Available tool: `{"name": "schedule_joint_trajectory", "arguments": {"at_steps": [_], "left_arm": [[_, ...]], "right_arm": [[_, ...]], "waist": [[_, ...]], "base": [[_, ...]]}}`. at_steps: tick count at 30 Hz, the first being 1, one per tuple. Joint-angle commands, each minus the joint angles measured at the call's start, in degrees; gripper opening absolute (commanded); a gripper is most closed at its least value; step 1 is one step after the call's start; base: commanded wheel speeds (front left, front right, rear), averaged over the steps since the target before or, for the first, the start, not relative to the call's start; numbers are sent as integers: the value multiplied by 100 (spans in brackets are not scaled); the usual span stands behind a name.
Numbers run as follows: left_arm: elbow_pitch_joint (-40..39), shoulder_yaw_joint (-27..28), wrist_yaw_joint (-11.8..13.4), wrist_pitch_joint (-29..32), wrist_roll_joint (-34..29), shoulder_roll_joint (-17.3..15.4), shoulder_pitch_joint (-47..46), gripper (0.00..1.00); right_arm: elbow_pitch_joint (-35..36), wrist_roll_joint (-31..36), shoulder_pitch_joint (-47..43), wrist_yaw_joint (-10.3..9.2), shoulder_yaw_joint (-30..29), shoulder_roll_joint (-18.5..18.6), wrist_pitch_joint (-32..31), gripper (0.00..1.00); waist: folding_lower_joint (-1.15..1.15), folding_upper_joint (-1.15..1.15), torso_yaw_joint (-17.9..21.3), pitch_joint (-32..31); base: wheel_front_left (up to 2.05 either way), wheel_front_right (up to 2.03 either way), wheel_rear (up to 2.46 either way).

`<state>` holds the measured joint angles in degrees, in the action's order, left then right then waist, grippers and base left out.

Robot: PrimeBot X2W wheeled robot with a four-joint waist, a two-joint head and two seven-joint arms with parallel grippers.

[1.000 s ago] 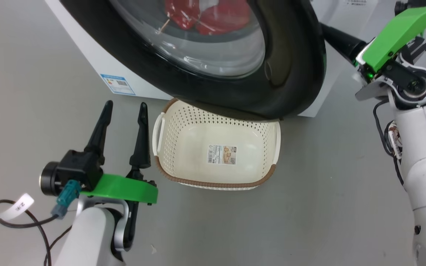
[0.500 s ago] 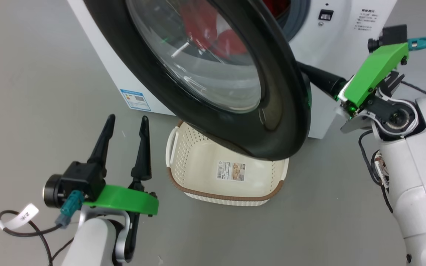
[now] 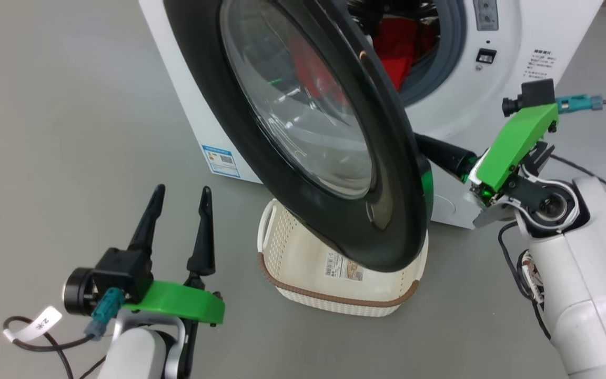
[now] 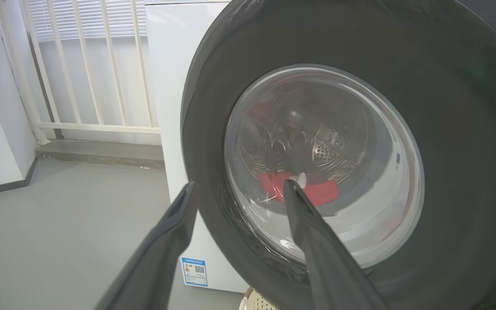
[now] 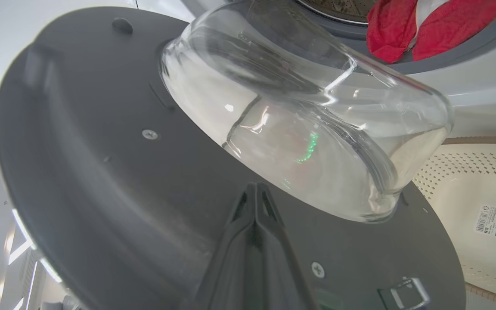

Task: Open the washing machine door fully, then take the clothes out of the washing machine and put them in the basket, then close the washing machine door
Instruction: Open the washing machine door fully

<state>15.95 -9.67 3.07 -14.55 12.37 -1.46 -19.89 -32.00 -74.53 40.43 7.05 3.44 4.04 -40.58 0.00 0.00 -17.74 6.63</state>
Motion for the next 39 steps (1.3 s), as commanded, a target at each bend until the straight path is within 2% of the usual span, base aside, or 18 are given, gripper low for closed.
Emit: {"name": "schedule_joint_trajectory", "arguments": {"at_steps": [1,19,39], "left_arm": [[-125,212,33,-45,-67,-142,-30,100],[-171,266,27,-45,-93,-142,100,100],[-153,186,99,-45,-75,-146,218,100]], "right_arm": [[257,-48,-55,44,157,-116,-50,0],[878,-315,-744,44,536,-116,-182,0],[1001,-732,-994,44,1044,-116,-26,0]], "waist": [[0,0,-88,-99],[0,0,-314,-292],[0,0,-975,-440]], "base": [[0,0,0],[0,0,0],[0,0,0]]}}
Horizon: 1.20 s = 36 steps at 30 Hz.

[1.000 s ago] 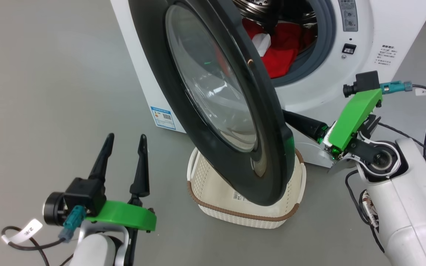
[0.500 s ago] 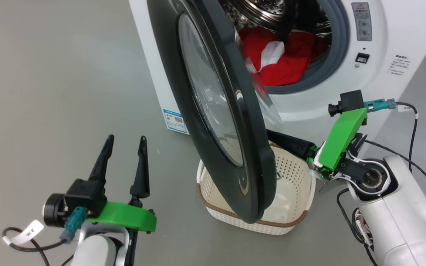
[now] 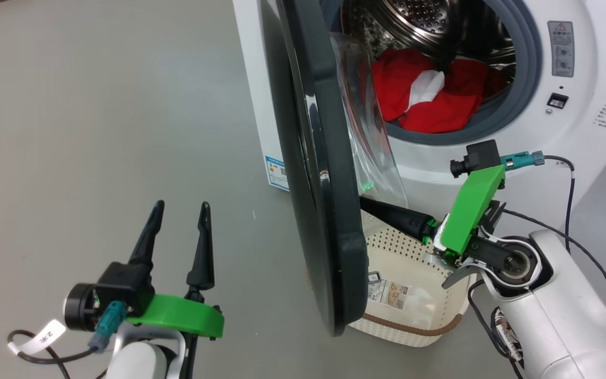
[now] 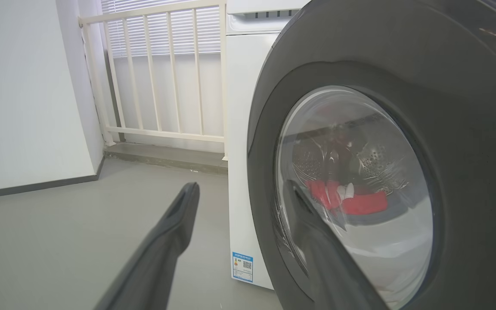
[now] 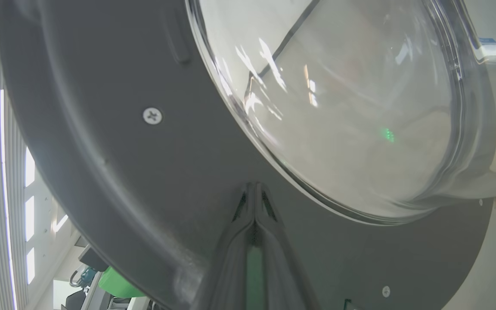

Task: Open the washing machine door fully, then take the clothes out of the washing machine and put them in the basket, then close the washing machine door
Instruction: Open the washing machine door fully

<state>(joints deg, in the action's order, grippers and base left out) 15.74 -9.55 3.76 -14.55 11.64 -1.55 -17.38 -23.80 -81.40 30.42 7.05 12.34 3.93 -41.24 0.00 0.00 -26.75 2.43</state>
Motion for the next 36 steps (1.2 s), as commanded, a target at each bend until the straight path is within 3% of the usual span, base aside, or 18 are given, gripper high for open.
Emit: {"name": "schedule_joint_trajectory", "arguments": {"at_steps": [1,36], "left_arm": [[-129,176,27,-45,-2,-136,-32,100],[-262,102,32,-45,65,-134,92,100]], "right_arm": [[179,-70,10,44,182,-105,40,0],[89,-586,175,44,1120,-105,254,0]], "waist": [[0,0,-97,-22],[0,0,-330,2]], "base": [[0,0,0],[0,0,0]]}}
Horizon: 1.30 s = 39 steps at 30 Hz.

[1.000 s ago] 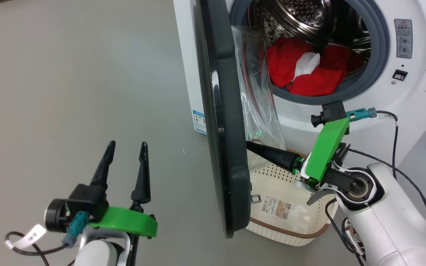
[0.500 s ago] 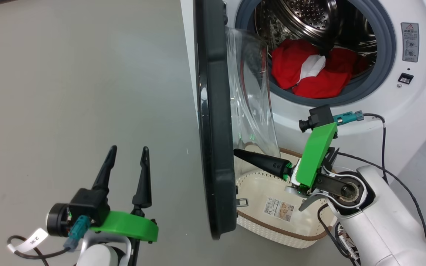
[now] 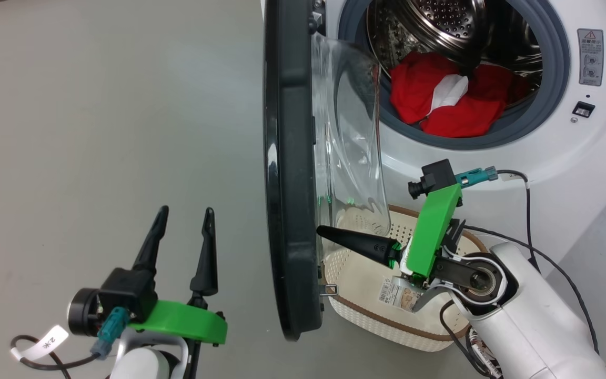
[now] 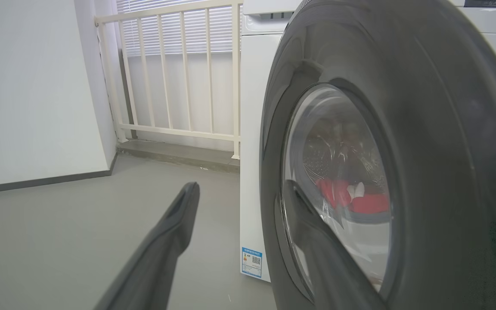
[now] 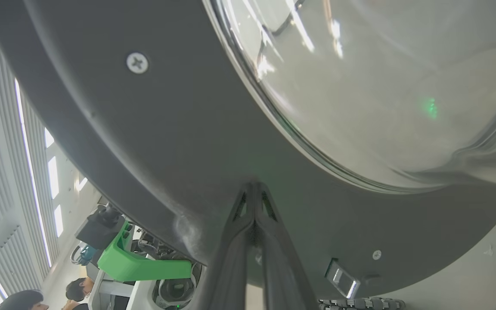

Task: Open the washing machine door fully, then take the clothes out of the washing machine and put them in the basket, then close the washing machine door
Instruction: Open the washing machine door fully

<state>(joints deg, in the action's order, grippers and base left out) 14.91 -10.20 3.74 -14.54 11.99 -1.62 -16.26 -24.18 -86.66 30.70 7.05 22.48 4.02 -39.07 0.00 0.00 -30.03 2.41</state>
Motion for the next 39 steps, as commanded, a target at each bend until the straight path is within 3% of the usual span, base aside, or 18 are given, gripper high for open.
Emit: {"name": "schedule_joint_trajectory", "arguments": {"at_steps": [1,10,17,19,21,24,27,33,39], "left_arm": [[-190,164,36,-46,32,-128,-11,100],[-201,122,21,-46,68,-127,38,100],[-213,65,7,-46,101,-127,57,100],[-212,47,2,-46,113,-127,57,100],[-211,31,-2,-46,126,-127,54,100],[-210,11,-2,-46,135,-127,51,100],[-218,3,4,-46,142,-127,56,100],[-277,-3,17,-46,139,-136,94,100],[-357,7,33,-46,142,-149,155,100]], "right_arm": [[109,-77,164,44,124,-114,48,0],[81,-75,221,44,209,-114,241,0],[288,413,168,44,88,-55,653,0],[402,691,124,44,47,-6,819,16],[556,1069,56,44,22,65,1016,42],[844,1766,-111,44,-2,191,1327,53],[1169,2368,-353,44,-41,237,1566,100],[1829,3672,-863,44,-205,285,2278,100],[2046,5060,-1251,44,-586,199,3134,100]], "waist": [[0,0,-4,6],[0,0,6,-9],[0,0,17,-11],[0,0,20,-11],[0,0,20,-6],[0,0,21,-7],[0,0,21,-11],[0,0,43,-11],[0,0,100,-2]], "base": [[0,0,0],[0,0,0],[0,0,0],[0,0,0],[0,0,0],[0,0,0],[0,0,0],[0,0,0],[0,0,0]]}}
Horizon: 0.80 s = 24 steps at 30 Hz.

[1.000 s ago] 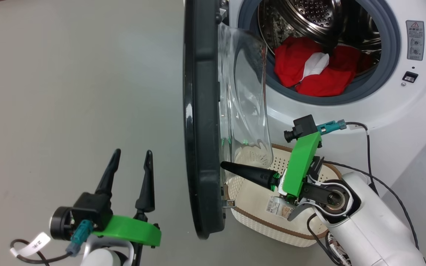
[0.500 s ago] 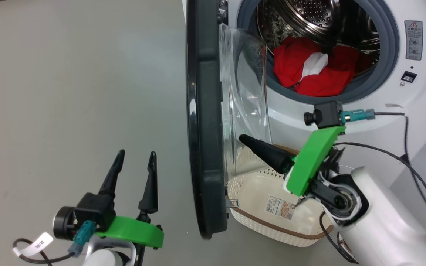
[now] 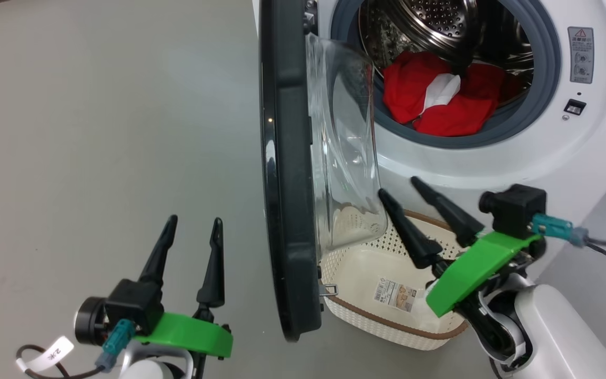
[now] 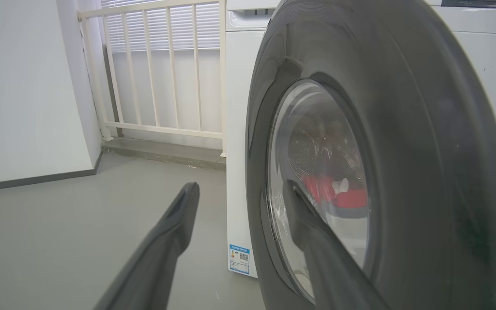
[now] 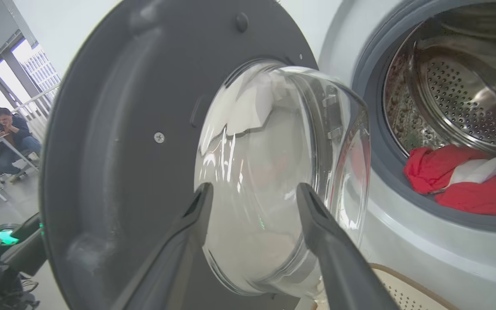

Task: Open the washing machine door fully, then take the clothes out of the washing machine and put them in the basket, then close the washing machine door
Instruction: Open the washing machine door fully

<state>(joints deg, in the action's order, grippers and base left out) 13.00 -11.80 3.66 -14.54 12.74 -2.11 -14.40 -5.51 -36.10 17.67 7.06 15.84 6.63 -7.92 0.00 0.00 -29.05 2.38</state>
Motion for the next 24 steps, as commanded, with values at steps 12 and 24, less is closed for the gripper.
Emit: {"name": "schedule_joint_trajectory", "arguments": {"at_steps": [12,24], "left_arm": [[-341,188,59,-46,15,-115,85,100],[-337,179,67,-46,7,-113,150,100]], "right_arm": [[313,2298,-586,43,-697,-335,1306,100],[467,2725,-1246,43,-996,-373,1782,100]], "waist": [[0,0,67,-26],[0,0,91,-58]], "base": [[0,0,0],[0,0,0]]}}
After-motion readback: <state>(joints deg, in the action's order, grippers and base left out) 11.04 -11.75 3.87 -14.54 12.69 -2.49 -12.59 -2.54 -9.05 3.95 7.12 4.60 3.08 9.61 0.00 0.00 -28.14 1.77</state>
